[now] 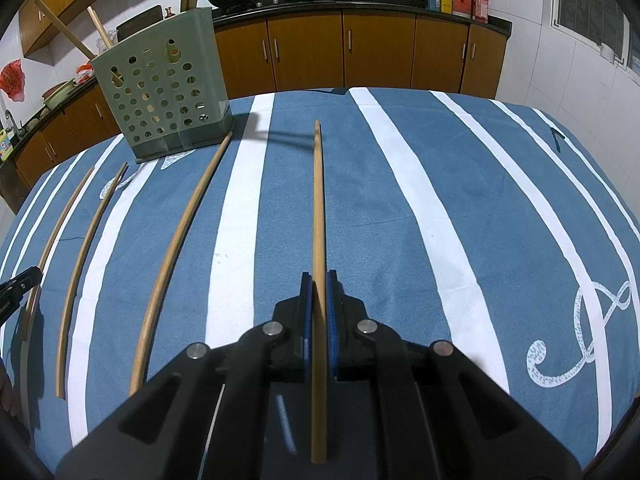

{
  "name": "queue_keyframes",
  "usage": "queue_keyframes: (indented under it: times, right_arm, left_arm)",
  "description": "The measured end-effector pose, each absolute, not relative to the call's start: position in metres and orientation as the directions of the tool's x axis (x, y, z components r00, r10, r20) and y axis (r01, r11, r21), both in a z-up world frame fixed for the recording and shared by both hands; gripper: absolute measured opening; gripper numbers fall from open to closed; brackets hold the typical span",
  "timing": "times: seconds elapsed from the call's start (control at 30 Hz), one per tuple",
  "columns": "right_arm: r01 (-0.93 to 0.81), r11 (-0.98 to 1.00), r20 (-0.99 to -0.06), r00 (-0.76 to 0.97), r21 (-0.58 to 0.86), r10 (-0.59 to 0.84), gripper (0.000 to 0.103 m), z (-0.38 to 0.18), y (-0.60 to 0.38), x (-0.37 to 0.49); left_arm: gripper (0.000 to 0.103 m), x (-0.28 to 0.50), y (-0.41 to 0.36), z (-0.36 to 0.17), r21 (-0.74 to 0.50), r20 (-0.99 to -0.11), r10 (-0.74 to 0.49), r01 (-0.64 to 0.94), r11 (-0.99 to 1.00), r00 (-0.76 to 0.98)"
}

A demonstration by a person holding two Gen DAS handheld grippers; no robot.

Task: Organize utensils
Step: 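Lift the held chopsticks slightly off the cloth with both tools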

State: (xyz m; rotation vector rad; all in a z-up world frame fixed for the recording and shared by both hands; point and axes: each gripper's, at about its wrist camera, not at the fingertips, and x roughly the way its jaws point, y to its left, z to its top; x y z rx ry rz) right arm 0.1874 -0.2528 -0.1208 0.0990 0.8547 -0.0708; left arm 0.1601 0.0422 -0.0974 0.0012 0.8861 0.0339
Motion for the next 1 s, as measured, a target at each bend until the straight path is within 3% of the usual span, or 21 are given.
queue_keyframes:
  times: [1.0]
  right_arm:
    - [0.096,0.994,-0.756,0.654,0.048,-0.027,0.008,-0.1204,-0.2512,0.1849]
  left_arm:
    - [0.008,0.1598,0.0420,-0.0973,0.016,-0.774,0.032,-0.031,0.999,0.632]
